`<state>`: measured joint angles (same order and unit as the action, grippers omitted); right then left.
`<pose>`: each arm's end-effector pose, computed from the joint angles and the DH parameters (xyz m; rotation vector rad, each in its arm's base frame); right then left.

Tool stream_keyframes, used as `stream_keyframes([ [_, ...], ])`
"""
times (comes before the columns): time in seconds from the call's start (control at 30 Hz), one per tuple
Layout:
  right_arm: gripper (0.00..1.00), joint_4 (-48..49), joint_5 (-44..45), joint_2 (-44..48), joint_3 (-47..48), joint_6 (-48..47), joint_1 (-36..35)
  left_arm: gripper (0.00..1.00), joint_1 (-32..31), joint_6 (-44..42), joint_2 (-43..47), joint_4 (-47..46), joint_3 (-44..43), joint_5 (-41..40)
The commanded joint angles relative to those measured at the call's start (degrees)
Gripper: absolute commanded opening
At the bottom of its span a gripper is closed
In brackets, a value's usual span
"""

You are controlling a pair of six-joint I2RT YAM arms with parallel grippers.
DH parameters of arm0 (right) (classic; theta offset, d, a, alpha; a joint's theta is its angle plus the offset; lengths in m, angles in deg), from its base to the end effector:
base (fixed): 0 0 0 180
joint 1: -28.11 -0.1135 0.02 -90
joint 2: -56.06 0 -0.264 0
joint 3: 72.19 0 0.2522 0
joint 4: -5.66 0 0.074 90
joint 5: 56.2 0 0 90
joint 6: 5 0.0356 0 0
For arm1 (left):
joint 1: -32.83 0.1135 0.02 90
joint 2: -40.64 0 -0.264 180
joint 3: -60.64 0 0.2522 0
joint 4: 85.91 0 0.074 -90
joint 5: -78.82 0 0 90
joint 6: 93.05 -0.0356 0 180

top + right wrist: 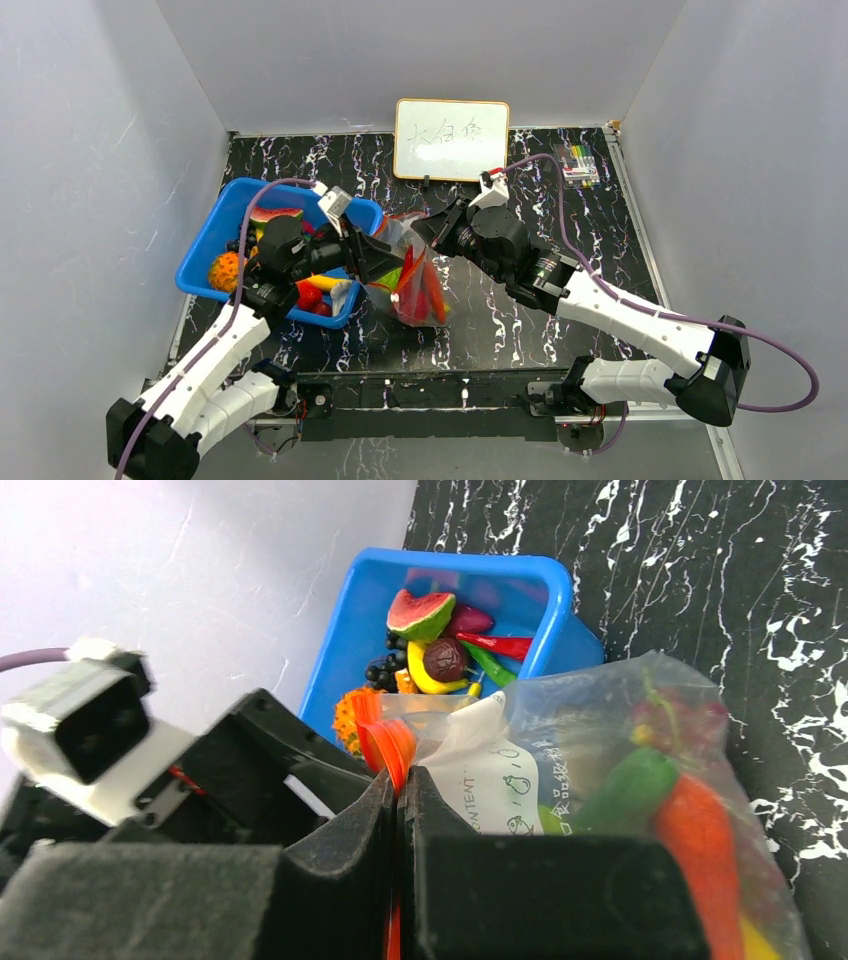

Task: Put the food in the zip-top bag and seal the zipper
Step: Place the fake vegetable in the zipper food storage bag, then adjust the zipper food storage bag at the center of the board.

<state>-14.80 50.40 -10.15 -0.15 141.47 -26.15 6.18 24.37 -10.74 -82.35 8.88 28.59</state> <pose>0.1654 0.2124 0.3534 0.2569 1.9424 1.0760 0.1762 -0.1139 0.3158 0.5632 1.6829 -1.2629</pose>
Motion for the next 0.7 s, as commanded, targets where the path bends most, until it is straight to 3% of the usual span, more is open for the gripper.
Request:
stream_keyframes([
  [0.0, 0.0, 2.6, 1.6, 1.5, 1.5, -2.2, 0.0, 0.67, -0.2, -1.4, 4.4, 4.4, -3.8, -6.6],
  [0.27, 0.0, 1.6, 2.9, 2.3, 1.1, -3.1, 0.0, 0.65, -0.2, -5.6, 7.1, 14.9, -8.2, -15.8],
  [0.67, 0.0, 1.6, 3.6, 2.1, 1.7, -3.3, 0.1, 0.54, -0.2, -6.4, 3.3, 16.9, -5.6, -14.5],
])
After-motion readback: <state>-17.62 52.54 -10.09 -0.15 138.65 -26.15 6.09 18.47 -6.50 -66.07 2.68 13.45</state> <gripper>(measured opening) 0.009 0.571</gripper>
